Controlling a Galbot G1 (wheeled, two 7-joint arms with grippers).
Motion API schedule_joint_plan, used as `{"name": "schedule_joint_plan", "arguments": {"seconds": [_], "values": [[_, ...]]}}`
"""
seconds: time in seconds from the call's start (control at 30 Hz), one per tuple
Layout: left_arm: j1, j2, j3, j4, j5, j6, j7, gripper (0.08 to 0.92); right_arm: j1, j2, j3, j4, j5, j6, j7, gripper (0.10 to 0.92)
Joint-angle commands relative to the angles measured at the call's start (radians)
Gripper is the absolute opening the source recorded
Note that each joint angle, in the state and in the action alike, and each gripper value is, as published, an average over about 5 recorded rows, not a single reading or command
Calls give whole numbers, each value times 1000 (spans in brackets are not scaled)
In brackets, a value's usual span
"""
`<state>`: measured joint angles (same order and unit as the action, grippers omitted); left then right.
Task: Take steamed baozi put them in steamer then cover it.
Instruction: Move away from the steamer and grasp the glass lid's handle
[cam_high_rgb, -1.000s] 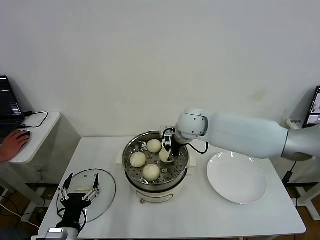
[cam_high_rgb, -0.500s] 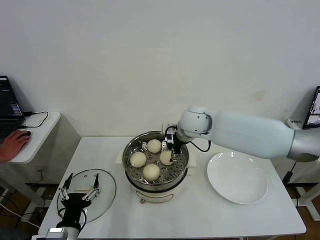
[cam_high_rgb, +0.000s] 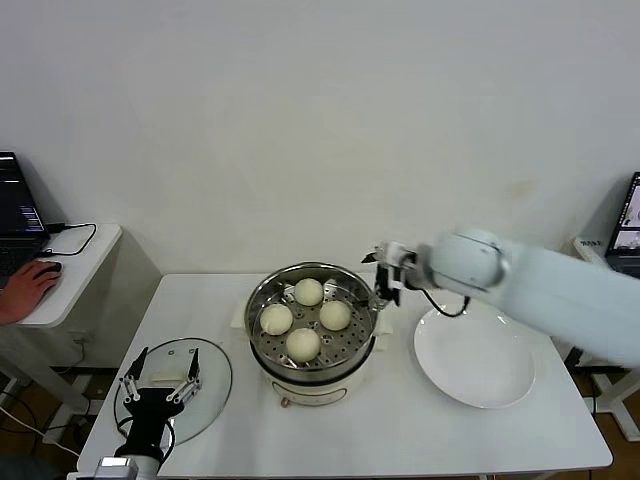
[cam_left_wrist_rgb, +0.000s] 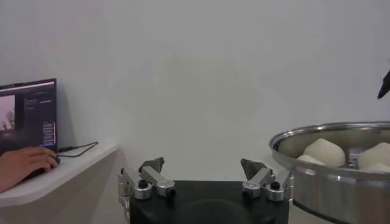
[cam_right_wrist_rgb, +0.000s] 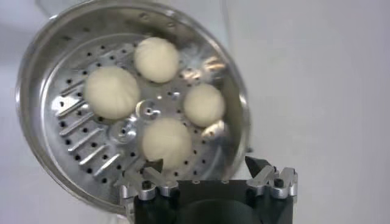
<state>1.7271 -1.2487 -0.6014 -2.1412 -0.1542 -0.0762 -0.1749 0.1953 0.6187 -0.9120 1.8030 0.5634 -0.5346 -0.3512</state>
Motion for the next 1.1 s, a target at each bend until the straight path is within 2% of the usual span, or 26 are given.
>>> {"name": "schedule_joint_plan", "arguments": {"seconds": [0.03,0.17,0.33,0.53,0.67,0.83,0.97,1.1], "values": [[4,-8,4,7,11,-11,2,823,-1062,-158,962,117,-59,480,345,823],[10,-17,11,16,20,-17,-4,823,-1338,71,1288,82,-188,632,327,823],[11,-28,26,39,48,-14,-29,823,-1528,365,1553,43,-296,764,219,823],[-8,-44,38,106,200,-30,-61,823,-1652,622,1774,42,-342,788,135,823],[-29,-39,11,172,414,-68,-74,823,-1717,709,1864,69,-349,747,121,823],[-40,12,-59,224,750,-74,-61,823,-1769,762,1901,87,-362,722,142,823],[-11,52,-127,253,974,-106,-58,823,-1779,784,1912,85,-381,722,163,823],[43,66,-194,292,1188,-156,-101,823,-1787,797,1914,74,-395,730,174,823]]}}
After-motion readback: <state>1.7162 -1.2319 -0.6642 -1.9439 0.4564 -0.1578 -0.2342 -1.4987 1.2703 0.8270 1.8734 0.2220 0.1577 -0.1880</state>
